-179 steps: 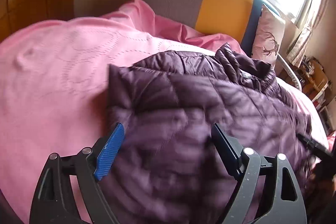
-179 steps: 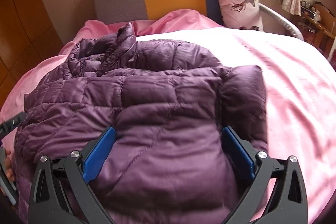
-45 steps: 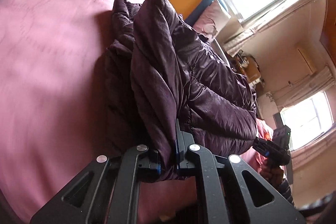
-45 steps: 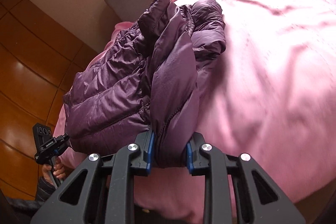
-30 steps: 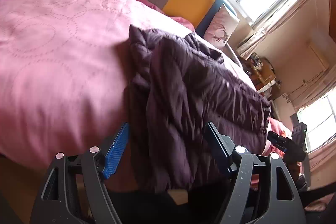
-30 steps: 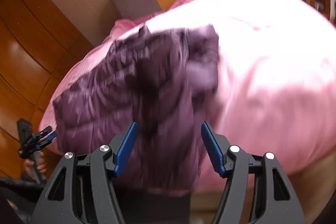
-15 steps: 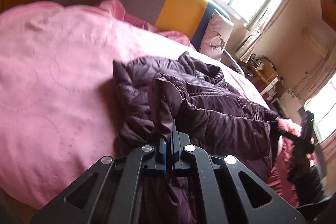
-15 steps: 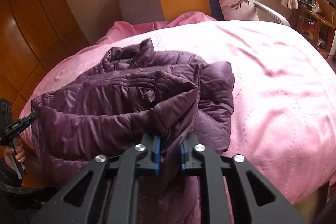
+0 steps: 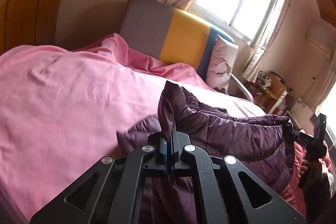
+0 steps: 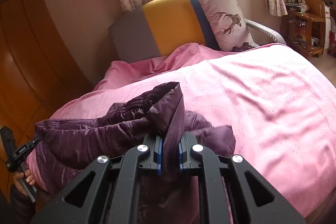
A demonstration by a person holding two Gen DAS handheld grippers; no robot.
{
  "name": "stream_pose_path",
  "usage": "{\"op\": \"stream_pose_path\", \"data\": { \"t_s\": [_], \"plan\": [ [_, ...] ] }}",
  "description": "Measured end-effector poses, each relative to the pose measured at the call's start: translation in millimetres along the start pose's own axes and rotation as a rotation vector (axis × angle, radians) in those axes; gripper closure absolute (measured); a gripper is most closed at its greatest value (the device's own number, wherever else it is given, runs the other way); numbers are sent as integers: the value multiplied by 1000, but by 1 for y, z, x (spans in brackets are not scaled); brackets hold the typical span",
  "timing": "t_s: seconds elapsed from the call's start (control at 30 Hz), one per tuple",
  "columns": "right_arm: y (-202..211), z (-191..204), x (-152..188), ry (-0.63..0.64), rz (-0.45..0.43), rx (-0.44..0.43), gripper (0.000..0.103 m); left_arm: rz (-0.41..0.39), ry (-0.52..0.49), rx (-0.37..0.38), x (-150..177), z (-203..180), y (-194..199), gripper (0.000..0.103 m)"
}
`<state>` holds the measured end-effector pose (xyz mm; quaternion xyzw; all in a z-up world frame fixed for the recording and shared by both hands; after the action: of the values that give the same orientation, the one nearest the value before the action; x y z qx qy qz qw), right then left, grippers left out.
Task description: Fold large clothes
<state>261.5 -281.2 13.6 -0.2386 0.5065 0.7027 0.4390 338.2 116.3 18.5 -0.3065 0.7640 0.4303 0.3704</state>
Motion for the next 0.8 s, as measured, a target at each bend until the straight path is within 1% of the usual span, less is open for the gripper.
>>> {"op": "stream_pose_path", "data": {
  "t_s": [0.07,0.2,0.3,0.4,0.57,0.63,0.8],
  "plan": [
    [-18,-2,-7,-6,-1,31,93,10,-3,-25,-5,5,-21,102],
    [-52,-8,-16,24,-1,107,93,62,1,-81,-3,17,-70,102],
    [-78,-19,-11,52,17,167,93,104,11,-121,6,27,-99,102],
    [-105,-34,0,56,49,215,93,145,-8,-162,20,34,-122,102],
    [-140,-55,29,66,109,281,87,200,-40,-211,47,44,-146,102],
    [-151,-59,38,72,128,294,86,225,-52,-227,61,47,-154,102],
    [-171,-68,54,78,159,318,83,232,-48,-250,75,54,-163,102]
  ]
}}
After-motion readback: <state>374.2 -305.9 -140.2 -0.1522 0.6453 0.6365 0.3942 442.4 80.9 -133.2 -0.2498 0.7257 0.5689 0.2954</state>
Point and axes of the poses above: each gripper's, at about its wrist camera, not at the fingertips, and y roughly against the way its jaws point, z to its left, x to its underside, the point moved 9 cm from there along -y, roughly the way its jaws point, and after that the axes turned 8 degrees about -z, right-handed, at the moved point
